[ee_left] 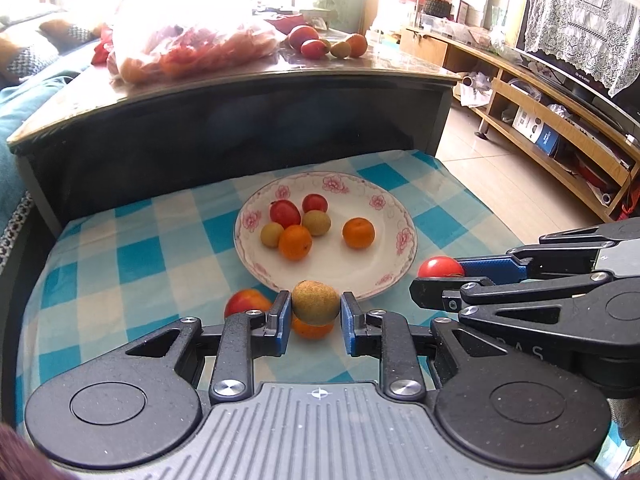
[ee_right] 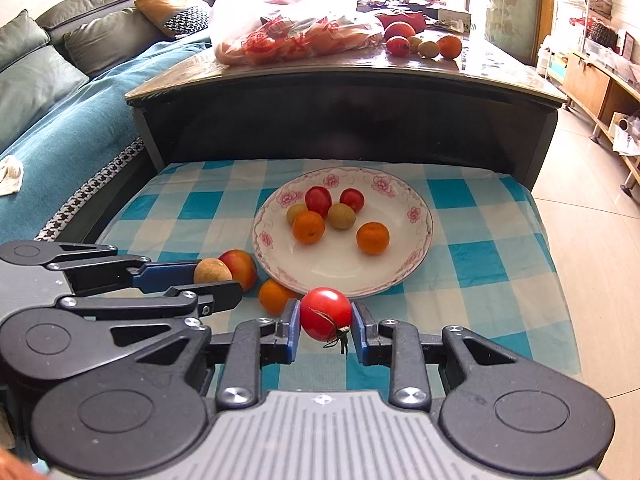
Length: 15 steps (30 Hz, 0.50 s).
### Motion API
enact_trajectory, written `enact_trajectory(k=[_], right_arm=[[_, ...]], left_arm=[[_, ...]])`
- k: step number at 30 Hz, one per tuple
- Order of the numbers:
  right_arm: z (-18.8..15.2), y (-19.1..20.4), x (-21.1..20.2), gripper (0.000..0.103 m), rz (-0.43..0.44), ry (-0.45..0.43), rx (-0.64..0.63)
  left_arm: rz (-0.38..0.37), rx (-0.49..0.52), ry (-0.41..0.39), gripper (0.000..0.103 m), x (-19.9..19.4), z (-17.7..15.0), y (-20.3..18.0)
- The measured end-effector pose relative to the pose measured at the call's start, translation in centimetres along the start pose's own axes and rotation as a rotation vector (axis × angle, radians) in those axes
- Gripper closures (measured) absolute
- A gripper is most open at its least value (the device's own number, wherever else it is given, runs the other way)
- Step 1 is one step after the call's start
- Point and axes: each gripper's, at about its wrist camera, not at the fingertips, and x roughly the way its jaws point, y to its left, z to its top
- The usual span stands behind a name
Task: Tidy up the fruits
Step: 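Lift the brown fruit and red tomato with both grippers toward the bowl, then lower both grippers over the bowl and open them to drop the fruits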
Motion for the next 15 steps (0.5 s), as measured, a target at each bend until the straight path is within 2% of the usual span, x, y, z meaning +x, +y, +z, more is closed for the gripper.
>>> enact_trajectory(k=[15], right_arm=[[2.0, -0.7, 1.2, 0.072, -0.017, -0.012, -0.004]], left_arm=[[0.015, 0.011, -0.007, 0.072, 1.4, 1.7, 0.4]])
